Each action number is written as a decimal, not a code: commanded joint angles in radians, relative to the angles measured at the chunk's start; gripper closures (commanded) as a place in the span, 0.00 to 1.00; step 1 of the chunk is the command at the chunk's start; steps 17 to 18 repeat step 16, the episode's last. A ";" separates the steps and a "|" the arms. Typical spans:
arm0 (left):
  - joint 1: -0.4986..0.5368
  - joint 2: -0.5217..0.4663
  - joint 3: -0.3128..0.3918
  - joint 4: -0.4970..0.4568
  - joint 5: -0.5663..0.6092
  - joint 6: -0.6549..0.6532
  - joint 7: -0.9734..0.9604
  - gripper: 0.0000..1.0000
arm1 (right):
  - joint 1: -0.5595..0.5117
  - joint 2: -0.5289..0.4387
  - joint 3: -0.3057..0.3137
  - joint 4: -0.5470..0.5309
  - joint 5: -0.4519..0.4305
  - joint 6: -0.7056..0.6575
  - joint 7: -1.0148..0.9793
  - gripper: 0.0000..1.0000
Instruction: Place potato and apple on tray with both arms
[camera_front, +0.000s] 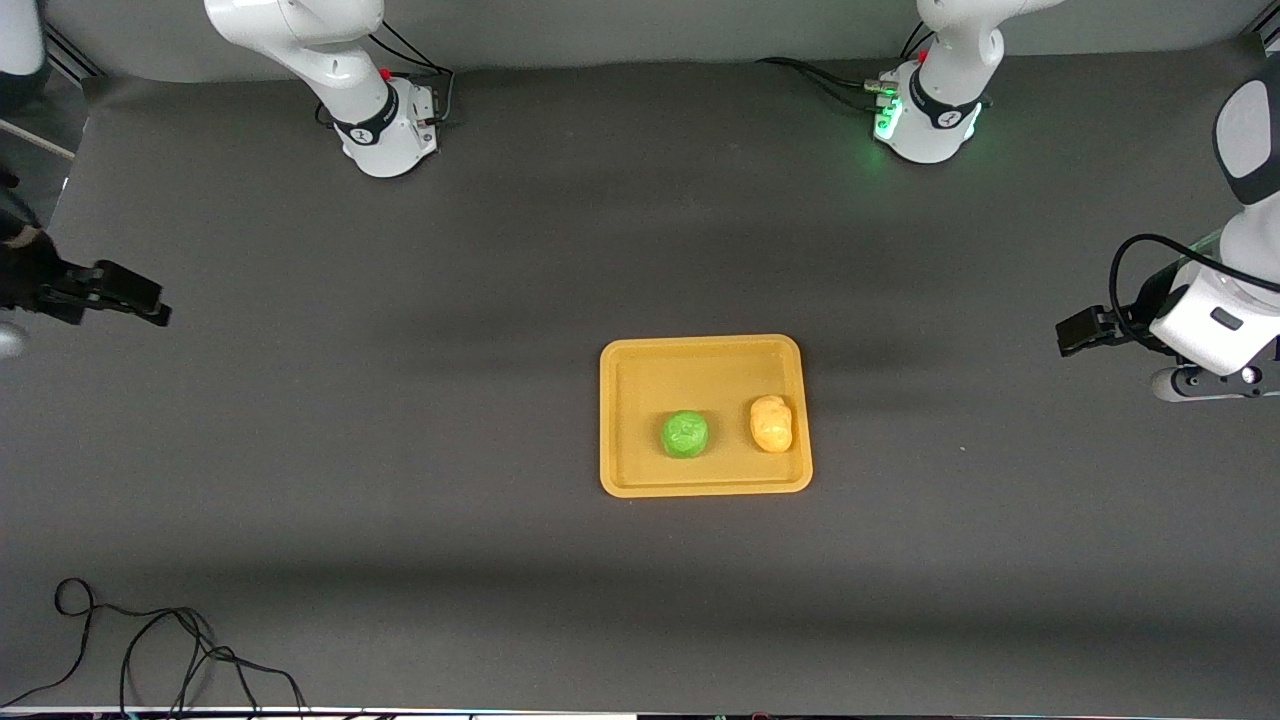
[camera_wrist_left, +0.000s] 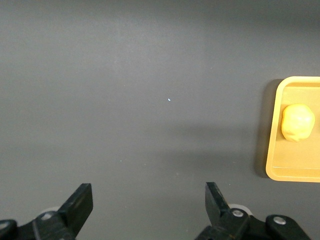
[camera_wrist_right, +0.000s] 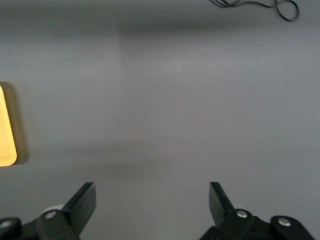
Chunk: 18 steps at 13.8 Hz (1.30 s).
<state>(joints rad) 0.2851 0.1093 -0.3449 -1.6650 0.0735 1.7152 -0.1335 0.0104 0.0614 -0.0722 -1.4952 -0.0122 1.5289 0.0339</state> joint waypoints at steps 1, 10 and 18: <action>-0.011 0.009 0.004 0.025 -0.009 -0.022 0.012 0.00 | -0.059 -0.023 0.034 -0.037 0.017 0.016 -0.009 0.00; -0.011 0.009 0.004 0.025 -0.009 -0.022 0.011 0.00 | -0.056 -0.006 0.031 -0.048 0.015 0.007 -0.008 0.00; -0.017 0.009 0.003 0.028 -0.009 -0.008 0.011 0.00 | -0.056 -0.005 0.031 -0.043 0.017 -0.013 0.008 0.00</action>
